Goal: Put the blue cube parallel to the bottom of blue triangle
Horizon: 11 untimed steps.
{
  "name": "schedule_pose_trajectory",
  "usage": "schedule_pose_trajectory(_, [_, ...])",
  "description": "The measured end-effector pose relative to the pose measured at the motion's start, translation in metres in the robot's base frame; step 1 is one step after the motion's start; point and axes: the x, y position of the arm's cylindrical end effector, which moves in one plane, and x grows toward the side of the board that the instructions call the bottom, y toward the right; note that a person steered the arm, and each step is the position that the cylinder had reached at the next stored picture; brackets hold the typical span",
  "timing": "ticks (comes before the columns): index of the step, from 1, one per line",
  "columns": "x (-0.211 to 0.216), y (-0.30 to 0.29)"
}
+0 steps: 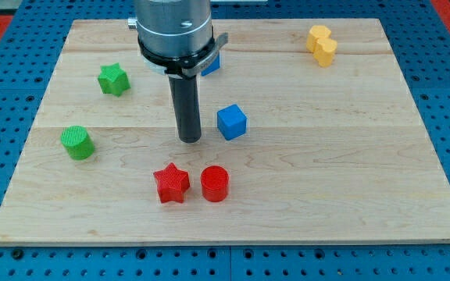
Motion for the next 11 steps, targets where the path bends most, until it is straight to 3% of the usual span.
schedule_pose_trajectory(1, [-0.012, -0.026])
schedule_pose_trajectory(3, [-0.017, 0.035])
schedule_pose_trajectory(5, [0.026, -0.032])
schedule_pose_trajectory(6, [0.029, -0.009])
schedule_pose_trajectory(7, [0.017, 0.08])
schedule_pose_trajectory(8, [-0.017, 0.098])
schedule_pose_trajectory(10, [-0.107, 0.054])
schedule_pose_trajectory(11, [-0.13, 0.103])
